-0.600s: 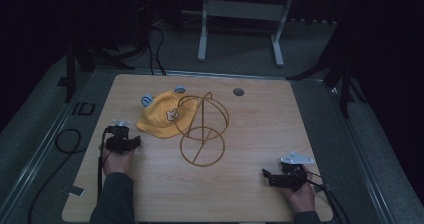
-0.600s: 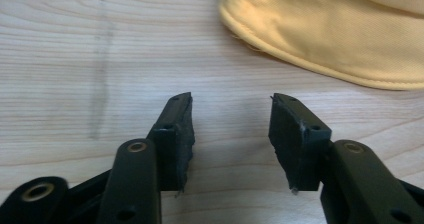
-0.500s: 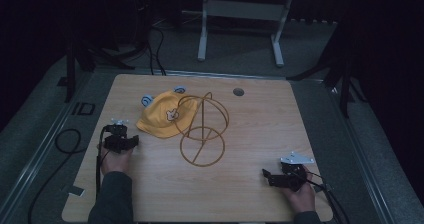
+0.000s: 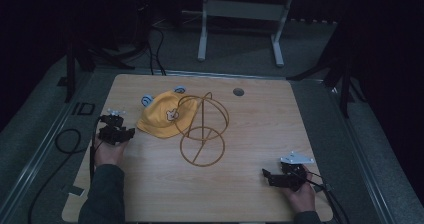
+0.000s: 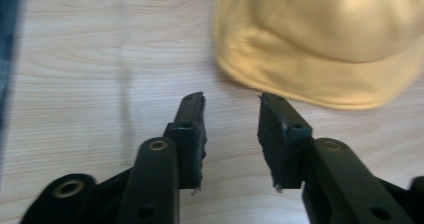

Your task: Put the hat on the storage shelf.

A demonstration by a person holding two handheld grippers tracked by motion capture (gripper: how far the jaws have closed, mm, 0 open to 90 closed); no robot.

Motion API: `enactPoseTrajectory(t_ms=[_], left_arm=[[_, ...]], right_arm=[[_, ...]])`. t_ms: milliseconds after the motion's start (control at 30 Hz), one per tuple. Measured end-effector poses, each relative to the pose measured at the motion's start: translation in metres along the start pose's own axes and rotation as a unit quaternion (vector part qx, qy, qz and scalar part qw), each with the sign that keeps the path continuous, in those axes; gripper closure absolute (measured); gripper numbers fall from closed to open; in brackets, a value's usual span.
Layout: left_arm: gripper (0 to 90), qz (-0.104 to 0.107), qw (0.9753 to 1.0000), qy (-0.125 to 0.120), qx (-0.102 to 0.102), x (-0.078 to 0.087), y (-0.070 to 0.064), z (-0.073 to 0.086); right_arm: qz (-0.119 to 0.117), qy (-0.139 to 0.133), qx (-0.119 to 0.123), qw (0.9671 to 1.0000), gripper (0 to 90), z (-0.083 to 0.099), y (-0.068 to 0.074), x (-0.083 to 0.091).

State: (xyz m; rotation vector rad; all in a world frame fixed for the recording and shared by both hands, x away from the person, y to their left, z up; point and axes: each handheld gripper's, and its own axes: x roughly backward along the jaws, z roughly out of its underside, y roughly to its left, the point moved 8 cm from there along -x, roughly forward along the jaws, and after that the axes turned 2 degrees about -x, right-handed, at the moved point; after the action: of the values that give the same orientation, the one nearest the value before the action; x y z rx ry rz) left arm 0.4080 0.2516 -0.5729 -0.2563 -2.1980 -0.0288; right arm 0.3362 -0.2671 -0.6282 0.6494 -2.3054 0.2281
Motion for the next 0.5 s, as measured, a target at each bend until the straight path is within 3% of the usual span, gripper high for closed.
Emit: enactPoseTrajectory(t_ms=[233,333,400,500], left_arm=[[66.0,0.014,0.9998,0.003,-0.017,0.014,-0.002,-0.015],[64.9,0.012,0.9989,0.006,-0.044,0.019,-0.006,-0.023],[64.4,0.016,0.9985,-0.001,-0.052,0.024,-0.009,-0.032],[63.0,0.019,0.9983,-0.002,-0.054,0.027,-0.011,-0.039]], right_arm=[[0.000,0.000,0.000,1.0000,13.9,0.000,0.000,0.000],[0.000,-0.001,0.000,1.0000,13.9,0.000,0.000,0.000],[0.000,-0.001,0.000,1.0000,13.9,0.000,0.000,0.000],[0.000,0.000,-0.001,1.0000,13.9,0.000,0.001,0.000]])
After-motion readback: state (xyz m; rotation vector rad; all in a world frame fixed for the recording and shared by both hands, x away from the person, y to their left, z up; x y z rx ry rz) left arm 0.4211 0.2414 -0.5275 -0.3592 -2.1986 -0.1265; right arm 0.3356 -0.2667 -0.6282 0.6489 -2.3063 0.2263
